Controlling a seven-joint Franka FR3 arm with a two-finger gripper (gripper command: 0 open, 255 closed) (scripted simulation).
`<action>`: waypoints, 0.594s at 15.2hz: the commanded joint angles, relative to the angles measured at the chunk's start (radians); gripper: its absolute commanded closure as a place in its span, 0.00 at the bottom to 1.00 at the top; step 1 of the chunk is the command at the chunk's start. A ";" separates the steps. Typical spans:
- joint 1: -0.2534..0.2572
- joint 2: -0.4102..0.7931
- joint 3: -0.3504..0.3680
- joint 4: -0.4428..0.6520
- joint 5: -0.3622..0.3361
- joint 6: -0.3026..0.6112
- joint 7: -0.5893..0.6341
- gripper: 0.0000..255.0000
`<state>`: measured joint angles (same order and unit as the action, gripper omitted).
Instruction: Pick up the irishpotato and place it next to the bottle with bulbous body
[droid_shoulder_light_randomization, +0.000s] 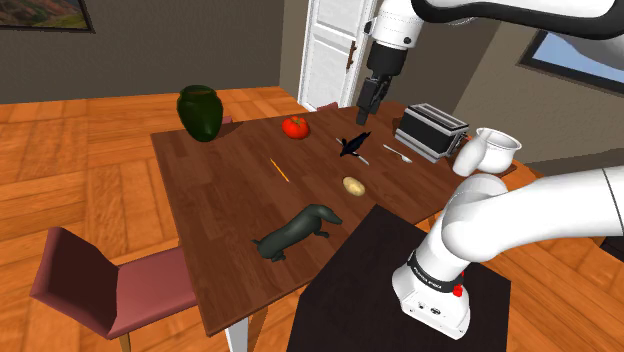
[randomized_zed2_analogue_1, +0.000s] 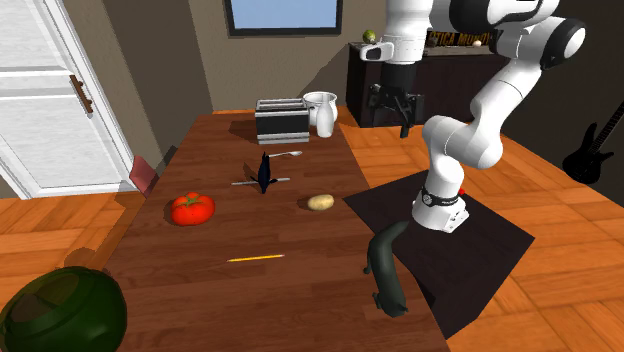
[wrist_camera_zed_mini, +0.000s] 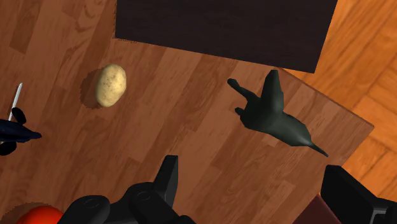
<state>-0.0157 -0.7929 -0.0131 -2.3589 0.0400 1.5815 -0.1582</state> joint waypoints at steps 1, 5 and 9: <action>0.000 0.000 0.000 0.000 0.000 0.000 0.000 0.00; -0.029 0.003 -0.033 -0.114 -0.032 0.119 -0.022 0.00; -0.061 0.029 -0.070 -0.212 -0.066 0.245 -0.042 0.00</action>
<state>-0.0692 -0.7765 -0.0751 -2.5439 -0.0184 1.7848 -0.1966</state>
